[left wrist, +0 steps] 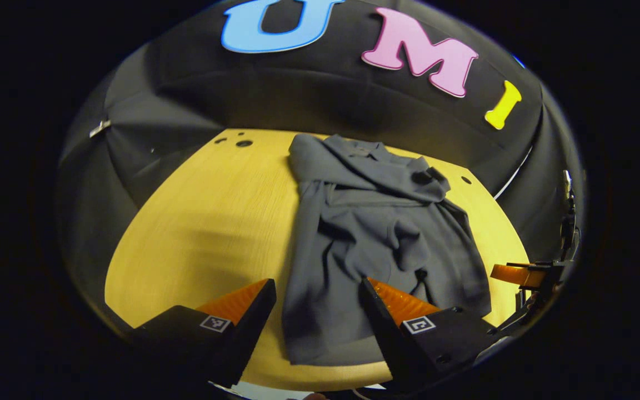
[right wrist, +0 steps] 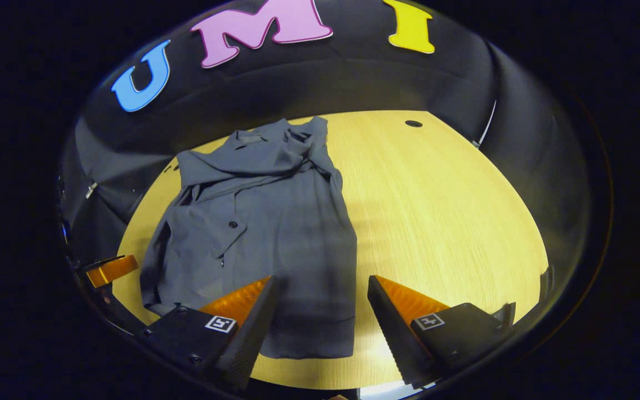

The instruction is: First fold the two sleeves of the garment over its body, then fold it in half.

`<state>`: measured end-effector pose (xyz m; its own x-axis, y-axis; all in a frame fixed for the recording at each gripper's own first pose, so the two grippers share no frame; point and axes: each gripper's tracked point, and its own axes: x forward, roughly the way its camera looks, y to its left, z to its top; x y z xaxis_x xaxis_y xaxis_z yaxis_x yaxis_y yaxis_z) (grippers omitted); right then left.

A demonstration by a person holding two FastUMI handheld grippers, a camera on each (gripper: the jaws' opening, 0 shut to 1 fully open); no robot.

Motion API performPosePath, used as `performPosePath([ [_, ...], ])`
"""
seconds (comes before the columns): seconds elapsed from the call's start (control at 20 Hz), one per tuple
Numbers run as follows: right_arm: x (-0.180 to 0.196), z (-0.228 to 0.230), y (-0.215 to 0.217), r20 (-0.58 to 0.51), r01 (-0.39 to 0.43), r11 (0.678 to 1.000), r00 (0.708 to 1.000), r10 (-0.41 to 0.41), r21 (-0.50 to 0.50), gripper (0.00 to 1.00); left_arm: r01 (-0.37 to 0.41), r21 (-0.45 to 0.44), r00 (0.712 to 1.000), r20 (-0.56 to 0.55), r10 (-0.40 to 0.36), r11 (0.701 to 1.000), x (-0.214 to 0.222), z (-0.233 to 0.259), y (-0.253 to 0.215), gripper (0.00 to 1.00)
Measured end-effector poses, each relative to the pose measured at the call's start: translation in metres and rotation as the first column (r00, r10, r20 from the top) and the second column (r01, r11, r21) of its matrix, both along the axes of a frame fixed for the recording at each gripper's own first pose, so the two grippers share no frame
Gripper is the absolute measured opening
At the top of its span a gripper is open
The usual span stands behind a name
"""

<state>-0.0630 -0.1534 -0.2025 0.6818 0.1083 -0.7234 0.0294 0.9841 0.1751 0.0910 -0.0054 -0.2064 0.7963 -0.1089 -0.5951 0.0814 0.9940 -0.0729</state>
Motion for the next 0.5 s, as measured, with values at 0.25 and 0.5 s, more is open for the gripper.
performPosePath([
  [0.25, -0.015, -0.024, 0.01, -0.036, -0.004, 1.0, 0.999, 0.003, -0.018, 1.0, -0.005, -0.021, 0.998, -0.057, 0.004, 1.0, -0.021, -0.032, 0.004, 0.96],
  [0.5, -0.018, -0.043, 0.016, -0.063, -0.018, 0.998, 0.998, 0.014, -0.063, 1.0, 0.033, 0.031, 0.995, -0.093, -0.03, 0.999, -0.024, -0.057, -0.007, 0.97],
])
